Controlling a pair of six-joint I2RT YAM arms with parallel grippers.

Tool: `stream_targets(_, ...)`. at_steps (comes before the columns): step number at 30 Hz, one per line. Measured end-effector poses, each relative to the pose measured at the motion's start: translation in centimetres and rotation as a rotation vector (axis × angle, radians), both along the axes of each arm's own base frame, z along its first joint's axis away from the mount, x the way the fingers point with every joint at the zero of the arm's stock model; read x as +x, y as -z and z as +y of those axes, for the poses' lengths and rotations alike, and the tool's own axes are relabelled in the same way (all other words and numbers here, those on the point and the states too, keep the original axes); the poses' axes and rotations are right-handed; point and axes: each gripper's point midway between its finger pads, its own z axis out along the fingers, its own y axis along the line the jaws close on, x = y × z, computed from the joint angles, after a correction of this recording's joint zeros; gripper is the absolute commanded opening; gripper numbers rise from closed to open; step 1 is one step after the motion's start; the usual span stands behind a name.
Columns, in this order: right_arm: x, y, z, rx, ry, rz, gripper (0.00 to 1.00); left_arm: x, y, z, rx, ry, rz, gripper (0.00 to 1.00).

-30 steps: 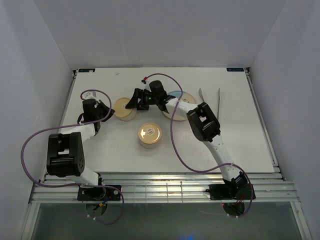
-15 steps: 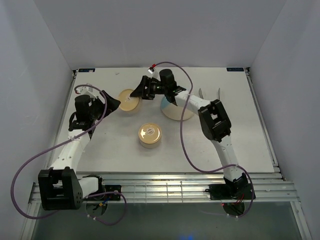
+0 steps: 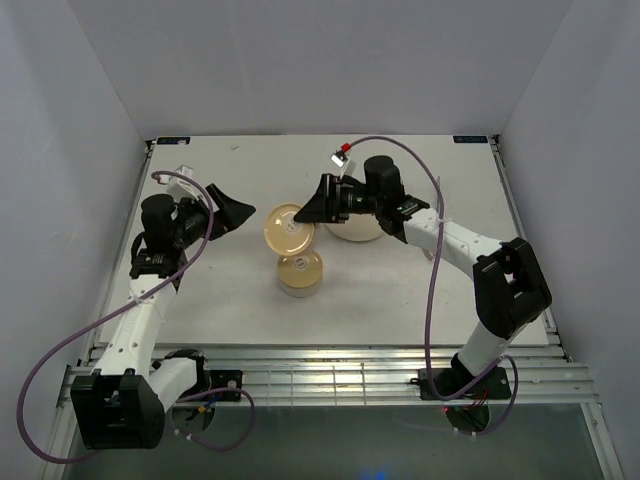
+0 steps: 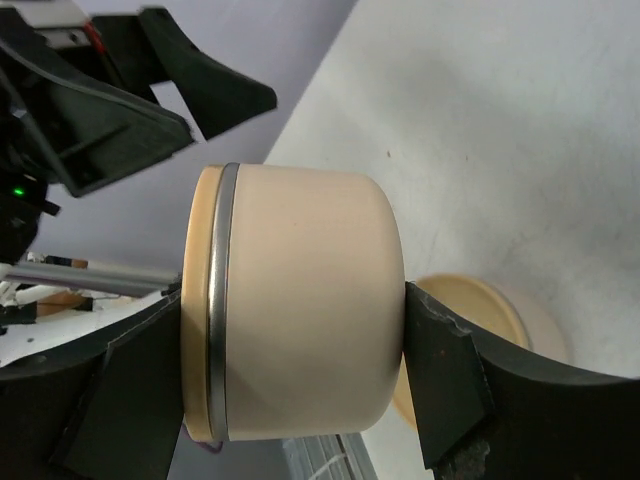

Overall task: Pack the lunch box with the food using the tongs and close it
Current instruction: Place the packing box into the packing box.

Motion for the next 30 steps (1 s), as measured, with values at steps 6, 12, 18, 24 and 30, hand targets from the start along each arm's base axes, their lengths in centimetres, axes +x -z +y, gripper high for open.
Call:
stream_targets(6,-4.1,9.0,-0.8,-0.134,-0.023,0.174,0.08,-1.5,3.0,-3.0,-0.025,0.129,0.076,0.98)
stream_targets(12,-4.5,10.6,-1.3,-0.149,-0.012,0.195,0.08,-1.8,4.4,-3.6,-0.033,0.149,0.101,0.98)
stream_targets(18,-4.2,10.5,-1.1,-0.138,-0.013,0.176,0.24,-1.8,4.8,-4.3,-0.036,0.166,0.094,0.98)
stream_targets(24,-3.8,11.0,-0.6,-0.129,-0.024,0.187,0.55,-1.4,5.6,-4.7,-0.040,0.172,0.105,0.98)
stream_targets(30,-3.4,10.9,-0.4,-0.129,-0.017,0.181,0.78,-1.3,6.2,-4.8,-0.036,0.168,0.115,0.98)
